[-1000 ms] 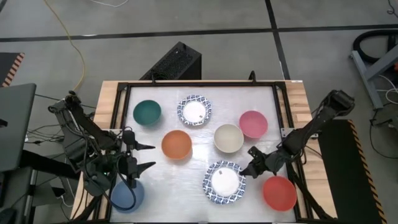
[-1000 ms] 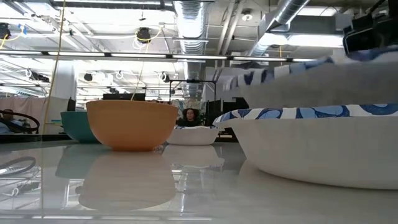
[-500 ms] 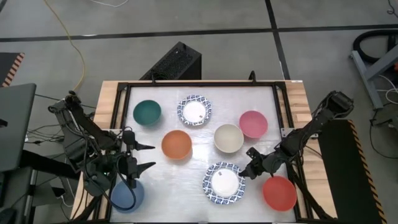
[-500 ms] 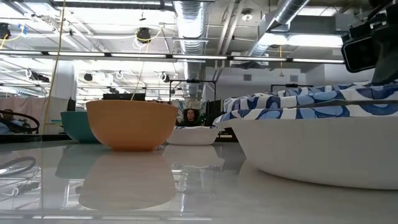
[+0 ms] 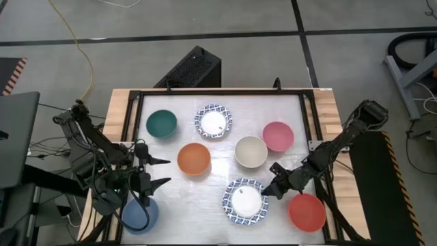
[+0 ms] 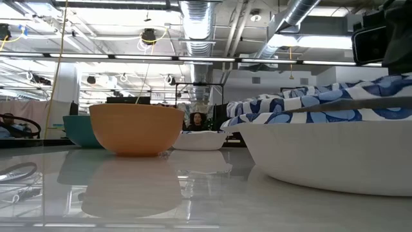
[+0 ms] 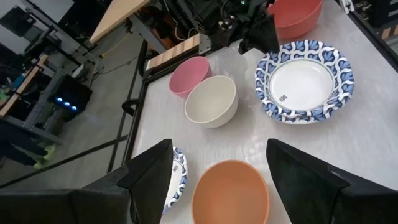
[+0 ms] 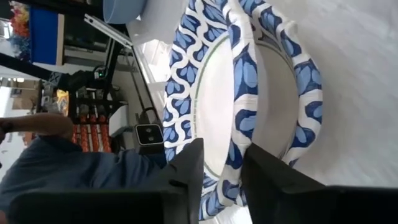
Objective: Nest bowls inside each other
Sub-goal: Stack the left white paper bowl into the right white paper bowl
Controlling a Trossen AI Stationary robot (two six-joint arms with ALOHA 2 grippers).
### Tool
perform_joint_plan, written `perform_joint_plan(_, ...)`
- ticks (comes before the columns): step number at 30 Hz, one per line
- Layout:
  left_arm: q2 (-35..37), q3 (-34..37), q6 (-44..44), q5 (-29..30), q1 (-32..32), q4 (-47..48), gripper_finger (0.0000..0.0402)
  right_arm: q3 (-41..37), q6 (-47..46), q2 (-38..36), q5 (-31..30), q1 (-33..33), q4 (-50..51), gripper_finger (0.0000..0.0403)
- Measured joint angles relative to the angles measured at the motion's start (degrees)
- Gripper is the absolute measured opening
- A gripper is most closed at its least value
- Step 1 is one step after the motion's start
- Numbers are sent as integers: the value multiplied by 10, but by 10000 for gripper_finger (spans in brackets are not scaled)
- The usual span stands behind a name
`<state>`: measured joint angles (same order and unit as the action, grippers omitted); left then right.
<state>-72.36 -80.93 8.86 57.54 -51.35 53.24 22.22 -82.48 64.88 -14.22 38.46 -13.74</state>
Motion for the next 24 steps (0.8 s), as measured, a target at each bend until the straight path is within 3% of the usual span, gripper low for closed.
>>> perform_joint_plan(8, 0, 0, 0, 0, 3, 0, 249, 0, -36, 0, 77, -27, 31, 154)
perform_joint_plan(24, 0, 0, -4, -48, 69, 0, 249, 0, -41, -1, 132, -86, 91, 153)
